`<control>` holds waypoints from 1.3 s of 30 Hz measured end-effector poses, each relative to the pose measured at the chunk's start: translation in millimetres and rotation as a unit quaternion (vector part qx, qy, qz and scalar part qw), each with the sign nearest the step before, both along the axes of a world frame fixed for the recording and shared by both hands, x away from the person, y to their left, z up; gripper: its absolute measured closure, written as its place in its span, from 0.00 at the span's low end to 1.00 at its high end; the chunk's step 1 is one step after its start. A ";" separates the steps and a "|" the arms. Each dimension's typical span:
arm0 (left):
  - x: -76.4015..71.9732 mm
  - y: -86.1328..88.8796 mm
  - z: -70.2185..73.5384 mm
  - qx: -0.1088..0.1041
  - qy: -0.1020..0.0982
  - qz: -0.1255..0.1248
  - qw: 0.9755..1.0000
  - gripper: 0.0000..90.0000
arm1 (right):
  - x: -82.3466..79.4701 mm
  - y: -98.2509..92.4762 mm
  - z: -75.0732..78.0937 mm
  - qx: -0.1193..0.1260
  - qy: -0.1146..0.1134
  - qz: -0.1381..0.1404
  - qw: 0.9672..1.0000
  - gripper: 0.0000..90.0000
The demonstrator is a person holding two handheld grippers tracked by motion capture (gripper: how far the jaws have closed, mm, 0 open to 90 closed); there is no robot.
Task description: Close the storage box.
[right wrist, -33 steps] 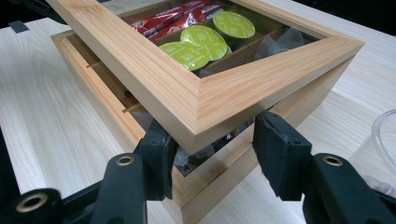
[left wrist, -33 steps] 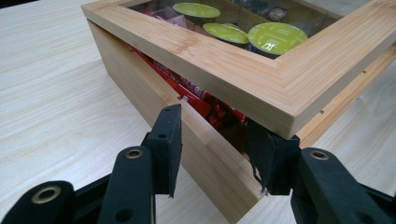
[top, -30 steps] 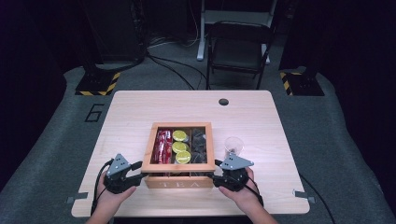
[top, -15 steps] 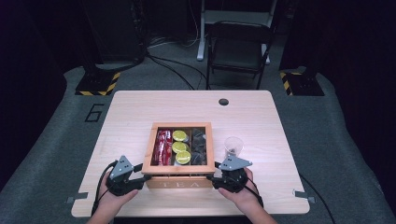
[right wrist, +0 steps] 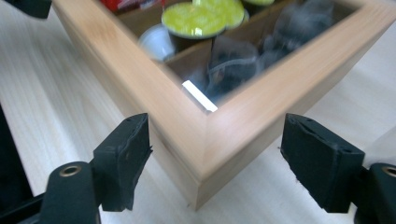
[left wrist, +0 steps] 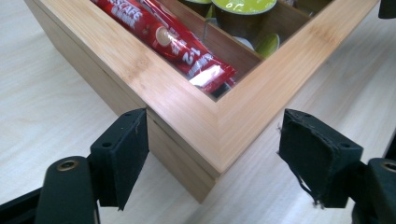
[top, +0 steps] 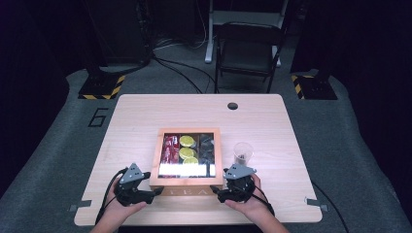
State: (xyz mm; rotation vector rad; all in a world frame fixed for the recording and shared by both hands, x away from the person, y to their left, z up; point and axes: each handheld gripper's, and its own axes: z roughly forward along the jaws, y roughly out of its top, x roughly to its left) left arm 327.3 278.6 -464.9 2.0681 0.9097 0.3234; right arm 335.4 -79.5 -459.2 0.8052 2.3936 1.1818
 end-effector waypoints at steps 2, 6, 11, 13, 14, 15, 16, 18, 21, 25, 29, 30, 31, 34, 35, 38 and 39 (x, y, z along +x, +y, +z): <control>-0.8 2.6 3.2 -0.003 -0.003 0.001 1.000 0.32 | -2.0 0.0 3.8 0.013 -0.006 -0.007 1.000 0.22; -2.0 3.8 7.2 -0.003 -0.017 0.006 1.000 0.32 | 0.3 -5.0 4.9 0.018 -0.004 -0.006 1.000 0.23; -1.3 6.0 8.0 -0.008 -0.021 0.014 1.000 0.31 | 2.2 -6.4 5.8 0.033 0.009 -0.012 0.999 0.25; -0.9 7.1 8.7 -0.007 -0.024 0.014 1.000 0.31 | 2.7 -6.7 6.4 0.038 0.006 -0.015 0.999 0.26; -1.0 7.2 8.9 -0.009 -0.022 0.014 1.000 0.31 | 3.5 -7.6 7.1 0.037 0.005 -0.012 0.999 0.27; -0.9 7.4 9.1 -0.008 -0.024 0.014 1.000 0.31 | 3.9 -8.2 7.5 0.041 0.005 -0.012 0.999 0.27; -0.8 7.6 9.5 -0.008 -0.024 0.013 1.000 0.31 | 4.5 -9.1 7.9 0.041 0.005 -0.010 0.999 0.27; -0.5 7.3 9.1 -0.009 -0.029 0.017 0.999 0.31 | 5.2 -9.9 8.3 0.044 0.008 -0.016 0.999 0.28; -0.1 9.3 10.7 -0.010 -0.029 0.019 0.999 0.32 | 6.7 -11.4 8.3 0.048 0.014 -0.019 0.999 0.29; 1.0 13.3 12.2 -0.010 -0.029 0.022 0.999 0.32 | 8.2 -13.4 9.0 0.050 0.015 -0.017 0.999 0.30; 2.4 16.6 12.7 -0.019 -0.030 0.031 0.999 0.32 | 9.4 -15.8 9.8 0.051 0.016 -0.018 0.998 0.30; 2.8 17.6 13.1 -0.018 -0.034 0.032 0.999 0.32 | 9.9 -16.4 10.1 0.050 0.018 -0.019 0.998 0.31; 2.6 18.4 13.5 -0.021 -0.033 0.035 0.999 0.32 | 10.4 -17.4 10.4 0.049 0.018 -0.020 0.998 0.31; 3.8 22.3 14.7 -0.022 -0.038 0.042 0.998 0.33 | 11.2 -20.2 11.1 0.052 0.020 -0.025 0.998 0.31; 4.1 23.5 14.8 -0.025 -0.036 0.044 0.998 0.33 | 11.2 -20.9 11.4 0.052 0.021 -0.029 0.998 0.32; 5.4 27.7 15.2 -0.029 -0.036 0.052 0.998 0.33 | 12.1 -24.2 12.1 0.052 0.018 -0.032 0.998 0.32; 6.0 28.8 14.9 -0.030 -0.040 0.056 0.997 0.34 | 13.0 -25.2 12.2 0.054 0.015 -0.032 0.998 0.32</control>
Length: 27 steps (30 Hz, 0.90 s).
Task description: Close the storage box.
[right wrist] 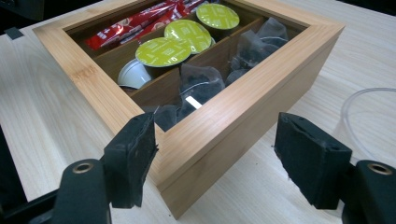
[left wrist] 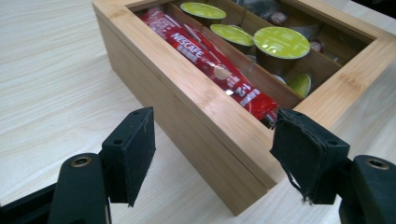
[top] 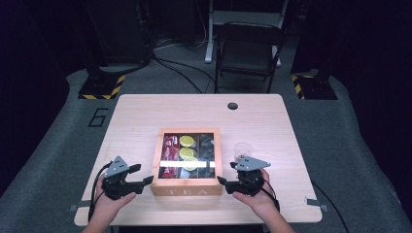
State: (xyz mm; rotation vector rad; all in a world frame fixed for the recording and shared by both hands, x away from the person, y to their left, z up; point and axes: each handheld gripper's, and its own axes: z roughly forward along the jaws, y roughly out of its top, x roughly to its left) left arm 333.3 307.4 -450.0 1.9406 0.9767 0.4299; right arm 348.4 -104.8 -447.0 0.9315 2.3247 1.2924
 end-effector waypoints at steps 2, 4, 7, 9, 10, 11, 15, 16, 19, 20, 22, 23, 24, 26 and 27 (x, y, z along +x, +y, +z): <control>0.8 2.4 0.3 0.000 0.004 0.007 1.000 0.34 | 0.4 -1.9 0.3 0.001 0.000 -0.004 1.000 0.32; 2.3 4.9 -1.0 0.001 0.006 0.016 1.000 0.34 | 1.1 -3.7 0.3 0.002 0.002 -0.008 1.000 0.34; 4.8 9.1 -2.9 0.002 0.011 0.022 1.000 0.35 | 1.8 -6.8 -0.8 0.002 0.001 -0.010 1.000 0.36; 6.3 11.5 -3.8 0.002 0.014 0.026 1.000 0.35 | 2.3 -8.7 -1.5 0.001 0.001 -0.018 1.000 0.37; 6.9 12.5 -4.2 0.000 0.015 0.028 1.000 0.35 | 3.1 -10.4 -1.8 -0.002 -0.003 -0.016 1.000 0.37; 7.6 13.5 -4.5 0.001 0.016 0.028 0.999 0.35 | 3.5 -11.2 -2.1 0.001 -0.003 -0.019 1.000 0.37; 10.1 16.2 -7.8 0.001 0.017 0.037 0.999 0.35 | 4.5 -15.3 -3.2 0.006 -0.001 -0.028 1.000 0.38; 10.8 17.2 -8.4 0.002 0.020 0.037 0.999 0.35 | 5.1 -16.6 -3.6 0.002 -0.003 -0.027 1.000 0.39; 13.4 19.6 -11.4 0.002 0.022 0.043 0.999 0.35 | 4.8 -18.6 -4.5 0.004 -0.008 -0.033 0.999 0.42; 14.3 19.9 -12.8 0.000 0.021 0.048 0.999 0.35 | 4.4 -18.9 -4.6 0.006 -0.005 -0.034 0.999 0.42; 16.7 21.7 -14.5 0.006 0.025 0.049 0.998 0.35 | 4.7 -19.5 -5.7 0.006 -0.004 -0.036 0.999 0.42; 17.6 21.9 -15.6 0.005 0.027 0.052 0.998 0.35 | 5.1 -19.4 -6.2 0.006 -0.003 -0.036 0.999 0.42; 18.4 22.4 -16.2 0.005 0.028 0.053 0.998 0.35 | 5.8 -19.9 -7.1 0.001 -0.005 -0.034 0.999 0.42; 19.8 22.3 -17.2 0.003 0.026 0.055 0.998 0.35 | 5.5 -20.2 -8.1 0.004 0.000 -0.034 0.999 0.42; 20.1 22.7 -16.6 0.004 0.029 0.052 0.998 0.35 | 5.4 -20.9 -8.3 0.002 0.001 -0.033 0.999 0.42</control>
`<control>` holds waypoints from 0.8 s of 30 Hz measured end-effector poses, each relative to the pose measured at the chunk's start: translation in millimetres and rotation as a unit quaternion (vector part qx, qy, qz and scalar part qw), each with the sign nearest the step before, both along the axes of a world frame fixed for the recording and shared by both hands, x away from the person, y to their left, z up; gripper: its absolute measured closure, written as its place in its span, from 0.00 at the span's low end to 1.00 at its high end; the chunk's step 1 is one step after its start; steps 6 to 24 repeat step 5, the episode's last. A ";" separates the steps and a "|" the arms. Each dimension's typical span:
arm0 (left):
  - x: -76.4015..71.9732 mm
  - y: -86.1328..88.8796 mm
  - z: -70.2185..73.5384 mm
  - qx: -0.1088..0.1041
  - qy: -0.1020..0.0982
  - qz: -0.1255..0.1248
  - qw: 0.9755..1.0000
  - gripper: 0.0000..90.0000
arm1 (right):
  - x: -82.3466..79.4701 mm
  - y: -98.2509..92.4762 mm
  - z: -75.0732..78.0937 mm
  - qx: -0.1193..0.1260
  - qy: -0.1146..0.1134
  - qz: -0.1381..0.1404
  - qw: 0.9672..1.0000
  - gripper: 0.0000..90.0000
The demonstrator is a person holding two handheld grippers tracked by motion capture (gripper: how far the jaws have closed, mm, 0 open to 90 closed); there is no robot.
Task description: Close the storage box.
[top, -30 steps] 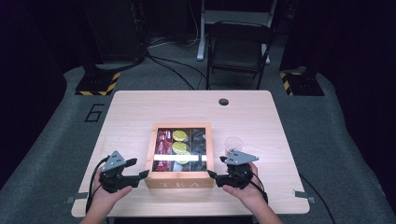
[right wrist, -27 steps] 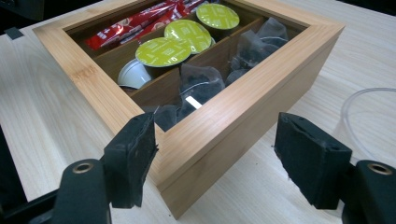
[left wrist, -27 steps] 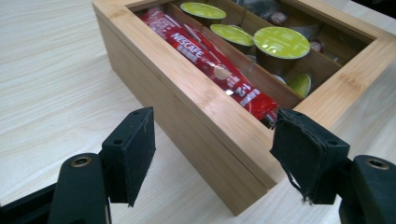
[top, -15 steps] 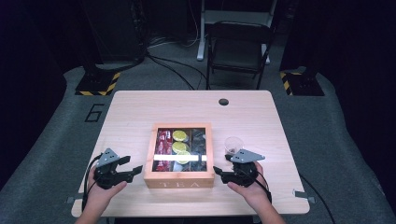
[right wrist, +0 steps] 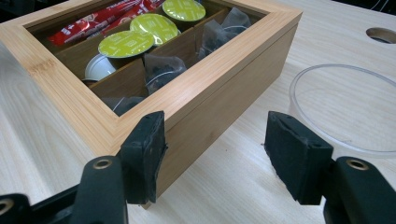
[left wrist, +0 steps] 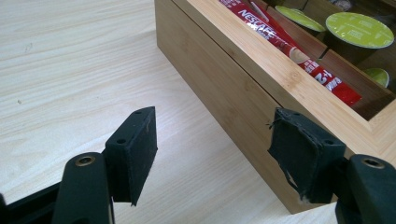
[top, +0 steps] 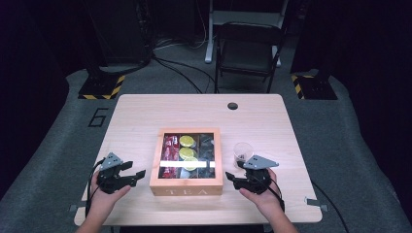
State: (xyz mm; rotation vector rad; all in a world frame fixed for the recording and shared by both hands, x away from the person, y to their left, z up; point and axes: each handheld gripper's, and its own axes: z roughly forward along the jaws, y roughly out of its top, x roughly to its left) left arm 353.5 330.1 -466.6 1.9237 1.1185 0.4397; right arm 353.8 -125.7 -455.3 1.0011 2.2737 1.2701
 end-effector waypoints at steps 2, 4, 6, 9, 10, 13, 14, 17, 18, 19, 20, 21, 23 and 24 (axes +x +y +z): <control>0.3 -0.4 0.6 -0.004 -0.001 0.003 1.000 0.35 | -1.0 -0.6 -0.2 0.004 0.003 0.000 1.000 0.42; 1.3 -0.5 0.9 -0.007 -0.004 0.002 1.000 0.35 | -3.0 -1.0 0.8 0.016 0.003 0.020 1.000 0.39; 1.9 -1.1 0.8 -0.010 -0.006 0.005 1.000 0.35 | -6.1 0.6 2.7 0.029 0.000 0.037 0.999 0.38; 1.9 -1.1 0.8 -0.010 -0.006 0.005 1.000 0.35 | -6.1 0.6 2.7 0.029 0.000 0.037 0.999 0.38; 1.9 -1.1 0.8 -0.010 -0.006 0.005 1.000 0.35 | -6.1 0.6 2.7 0.029 0.000 0.037 0.999 0.38; 1.9 -1.1 0.8 -0.010 -0.006 0.005 1.000 0.35 | -6.1 0.6 2.7 0.029 0.000 0.037 0.999 0.38; 1.9 -1.1 0.8 -0.010 -0.006 0.005 1.000 0.35 | -6.1 0.6 2.7 0.029 0.000 0.037 0.999 0.38; 1.9 -1.1 0.8 -0.010 -0.006 0.005 1.000 0.35 | -6.1 0.6 2.7 0.029 0.000 0.037 0.999 0.38; 1.9 -1.1 0.8 -0.010 -0.006 0.005 1.000 0.35 | -6.1 0.6 2.7 0.029 0.000 0.037 0.999 0.38; 1.9 -1.1 0.8 -0.010 -0.006 0.005 1.000 0.35 | -6.1 0.6 2.7 0.029 0.000 0.037 0.999 0.38; 1.9 -1.1 0.8 -0.010 -0.006 0.005 1.000 0.35 | -6.1 0.6 2.7 0.029 0.000 0.037 0.999 0.38; 1.9 -1.1 0.8 -0.010 -0.006 0.005 1.000 0.35 | -6.1 0.6 2.7 0.029 0.000 0.037 0.999 0.38; 1.9 -1.1 0.8 -0.010 -0.006 0.005 1.000 0.35 | -6.1 0.6 2.7 0.029 0.000 0.037 0.999 0.38; 1.9 -1.1 0.8 -0.010 -0.006 0.005 1.000 0.35 | -6.1 0.6 2.7 0.029 0.000 0.037 0.999 0.38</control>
